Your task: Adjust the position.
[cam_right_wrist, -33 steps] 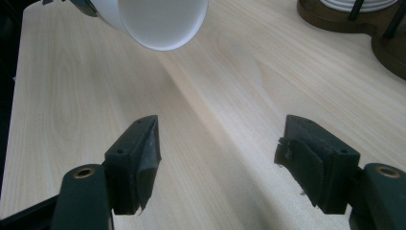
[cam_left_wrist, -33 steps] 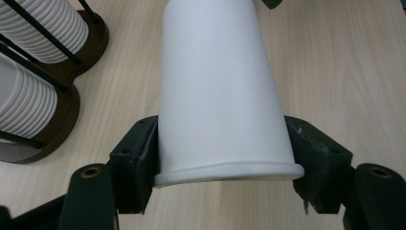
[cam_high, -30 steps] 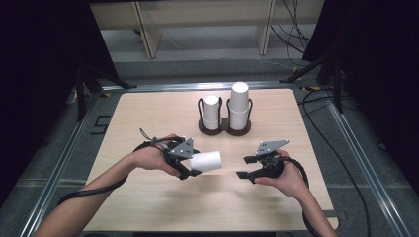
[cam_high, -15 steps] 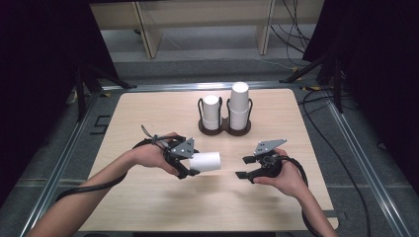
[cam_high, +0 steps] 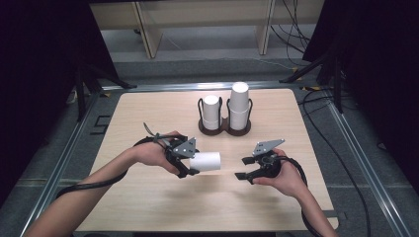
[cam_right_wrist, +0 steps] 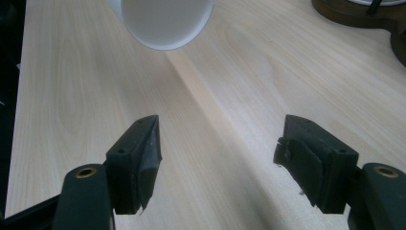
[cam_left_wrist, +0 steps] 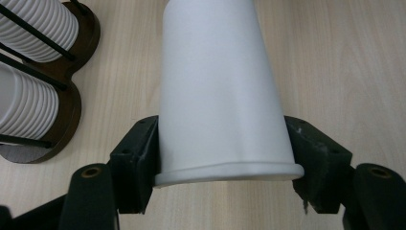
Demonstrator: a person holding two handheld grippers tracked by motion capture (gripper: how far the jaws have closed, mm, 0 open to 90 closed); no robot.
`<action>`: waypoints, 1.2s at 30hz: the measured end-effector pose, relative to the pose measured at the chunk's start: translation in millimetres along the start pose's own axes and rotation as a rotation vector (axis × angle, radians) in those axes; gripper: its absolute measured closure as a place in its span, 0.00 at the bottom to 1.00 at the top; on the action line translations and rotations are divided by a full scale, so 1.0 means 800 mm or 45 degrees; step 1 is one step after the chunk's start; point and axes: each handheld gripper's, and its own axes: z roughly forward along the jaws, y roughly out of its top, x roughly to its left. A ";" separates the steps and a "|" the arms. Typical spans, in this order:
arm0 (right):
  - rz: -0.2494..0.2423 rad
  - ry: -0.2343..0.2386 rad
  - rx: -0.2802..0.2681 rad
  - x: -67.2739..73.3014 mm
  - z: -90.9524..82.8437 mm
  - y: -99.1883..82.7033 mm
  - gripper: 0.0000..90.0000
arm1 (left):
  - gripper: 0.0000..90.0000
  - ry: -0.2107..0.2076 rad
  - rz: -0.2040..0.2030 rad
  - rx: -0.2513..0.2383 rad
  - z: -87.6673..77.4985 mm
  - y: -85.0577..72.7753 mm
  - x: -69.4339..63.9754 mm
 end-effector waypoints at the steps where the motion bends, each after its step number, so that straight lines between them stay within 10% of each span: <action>1: 0.019 -0.007 0.003 0.001 -0.001 0.000 0.34 | 0.36 -0.003 0.002 0.006 0.000 0.000 0.000; 36: -0.033 -0.008 0.017 0.004 -0.002 0.001 0.34 | 0.37 -0.048 0.069 0.251 0.001 0.020 0.010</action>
